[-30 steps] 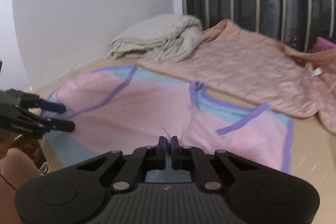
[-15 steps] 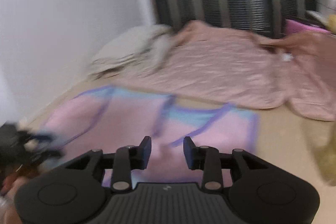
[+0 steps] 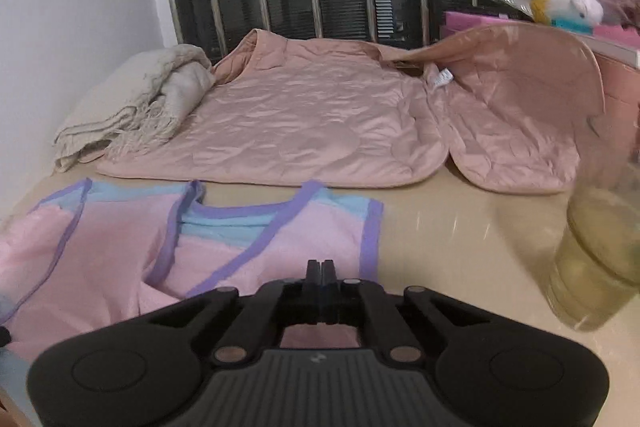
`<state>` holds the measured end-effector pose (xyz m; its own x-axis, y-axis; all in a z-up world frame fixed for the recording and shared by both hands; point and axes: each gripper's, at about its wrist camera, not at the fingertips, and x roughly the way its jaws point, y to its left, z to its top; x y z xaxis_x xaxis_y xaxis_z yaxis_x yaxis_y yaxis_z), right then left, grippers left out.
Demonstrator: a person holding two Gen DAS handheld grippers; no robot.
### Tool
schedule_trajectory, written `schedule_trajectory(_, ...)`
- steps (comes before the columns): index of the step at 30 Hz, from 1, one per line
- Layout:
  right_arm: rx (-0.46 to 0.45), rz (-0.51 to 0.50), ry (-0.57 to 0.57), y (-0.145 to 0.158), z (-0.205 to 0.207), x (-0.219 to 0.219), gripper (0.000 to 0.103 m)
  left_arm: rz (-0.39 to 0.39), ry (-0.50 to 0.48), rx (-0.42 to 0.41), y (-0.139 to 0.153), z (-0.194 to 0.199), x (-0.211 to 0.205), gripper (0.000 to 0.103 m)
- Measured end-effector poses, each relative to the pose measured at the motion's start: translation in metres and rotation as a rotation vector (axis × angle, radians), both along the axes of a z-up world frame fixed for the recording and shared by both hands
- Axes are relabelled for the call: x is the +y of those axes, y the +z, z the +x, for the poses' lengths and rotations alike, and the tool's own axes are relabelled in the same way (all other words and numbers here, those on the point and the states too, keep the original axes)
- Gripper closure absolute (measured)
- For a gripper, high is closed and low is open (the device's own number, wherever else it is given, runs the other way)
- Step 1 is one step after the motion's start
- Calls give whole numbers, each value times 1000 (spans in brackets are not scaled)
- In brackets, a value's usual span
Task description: Fold clothes
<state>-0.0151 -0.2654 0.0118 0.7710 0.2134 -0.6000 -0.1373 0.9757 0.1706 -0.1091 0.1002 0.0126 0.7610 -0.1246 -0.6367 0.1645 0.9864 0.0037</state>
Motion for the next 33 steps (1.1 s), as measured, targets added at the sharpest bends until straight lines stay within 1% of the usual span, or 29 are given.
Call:
schedule_trajectory(1,0,20,21,1,0,2,94,0,1,-1,0,0,0,22)
schedule_trajectory(2,-4,33,44,2,0,5,87,0,1,-1,0,0,0,22)
schedule_trajectory(3,-7,30,70,3,1,10,67,0,2,0,0,0,0,22)
schedule_trajectory(4,-15,8,97,4,3,20,58,0,4,1,0,1,-1,21)
schedule_trajectory(6,-22,-48,134,2,12,40,60,-1,4,2,0,0,0,21)
schedule_trajectory(8,-9,-115,119,-3,21,55,68,-2,4,2,0,1,0,21)
schedule_trajectory(9,-16,-144,100,-3,21,59,83,-2,4,0,0,0,0,21)
schedule_trajectory(10,-21,-166,82,-3,21,61,100,-3,4,-1,0,0,1,21)
schedule_trajectory(13,-16,-98,27,0,20,49,100,-3,3,-6,0,-1,1,21)
schedule_trajectory(17,-37,-50,-54,1,16,29,100,-4,-6,-8,-1,-1,3,21)
schedule_trajectory(24,-36,47,-147,-7,30,2,99,-5,-9,-11,-2,-2,4,21)
schedule_trajectory(25,-34,48,-146,-6,29,1,95,-5,-9,-11,-2,-2,3,21)
schedule_trajectory(26,-31,43,-136,-5,25,0,93,-5,-10,-11,-2,-1,4,21)
schedule_trajectory(27,-27,37,-126,-3,22,0,87,-5,-11,-10,-2,-1,4,21)
schedule_trajectory(28,-33,30,-101,1,15,0,74,-5,-11,-10,-2,-1,4,21)
schedule_trajectory(29,-50,24,-67,5,4,0,69,-5,-12,-10,-2,-1,4,20)
schedule_trajectory(31,-77,8,0,9,-20,1,67,-5,-9,-11,-2,-1,5,18)
schedule_trajectory(33,-75,-8,49,8,-42,2,68,-4,-8,-10,-3,0,5,17)
